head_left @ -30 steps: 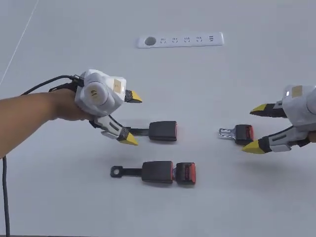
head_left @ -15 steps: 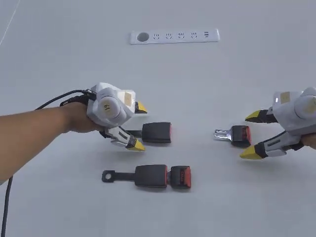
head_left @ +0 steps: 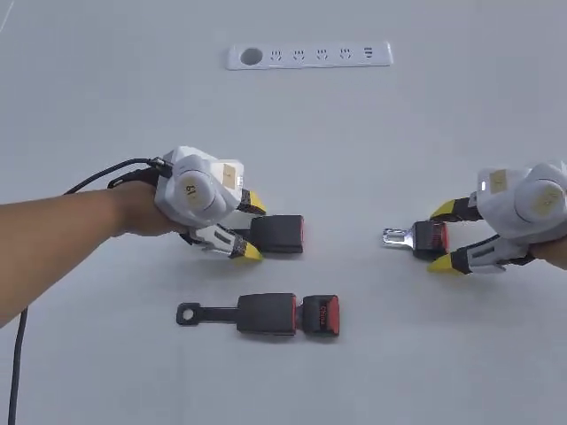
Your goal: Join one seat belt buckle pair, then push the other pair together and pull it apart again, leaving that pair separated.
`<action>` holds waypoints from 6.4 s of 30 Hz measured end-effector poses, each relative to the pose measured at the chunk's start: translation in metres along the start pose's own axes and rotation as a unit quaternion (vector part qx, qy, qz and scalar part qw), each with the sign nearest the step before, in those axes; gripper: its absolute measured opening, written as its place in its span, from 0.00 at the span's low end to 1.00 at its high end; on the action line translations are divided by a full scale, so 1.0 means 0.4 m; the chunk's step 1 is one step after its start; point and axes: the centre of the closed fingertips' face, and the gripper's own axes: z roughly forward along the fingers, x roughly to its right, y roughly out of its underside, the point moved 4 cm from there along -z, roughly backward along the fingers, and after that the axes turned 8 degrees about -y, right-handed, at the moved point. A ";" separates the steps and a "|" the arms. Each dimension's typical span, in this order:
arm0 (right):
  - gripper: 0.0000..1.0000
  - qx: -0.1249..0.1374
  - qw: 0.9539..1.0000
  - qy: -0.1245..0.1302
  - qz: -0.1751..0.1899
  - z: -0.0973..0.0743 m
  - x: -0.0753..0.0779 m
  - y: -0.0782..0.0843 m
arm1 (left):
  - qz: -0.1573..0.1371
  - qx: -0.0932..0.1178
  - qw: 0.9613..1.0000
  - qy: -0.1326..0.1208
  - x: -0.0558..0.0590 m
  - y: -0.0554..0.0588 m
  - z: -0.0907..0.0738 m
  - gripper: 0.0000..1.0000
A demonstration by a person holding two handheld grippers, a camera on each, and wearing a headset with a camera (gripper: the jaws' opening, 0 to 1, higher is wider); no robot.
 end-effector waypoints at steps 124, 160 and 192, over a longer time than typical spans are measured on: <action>0.33 0.011 0.997 -0.029 -0.073 0.221 0.011 -0.321 | 0.010 -0.052 0.999 -0.005 -0.033 0.000 0.030 0.32; 0.35 0.014 0.996 -0.032 -0.082 0.197 0.012 -0.279 | 0.005 -0.043 0.999 -0.005 -0.031 0.018 0.019 0.33; 0.36 -0.007 0.998 -0.013 -0.061 0.065 0.012 -0.071 | 0.006 -0.059 0.998 -0.004 -0.029 0.012 0.019 0.33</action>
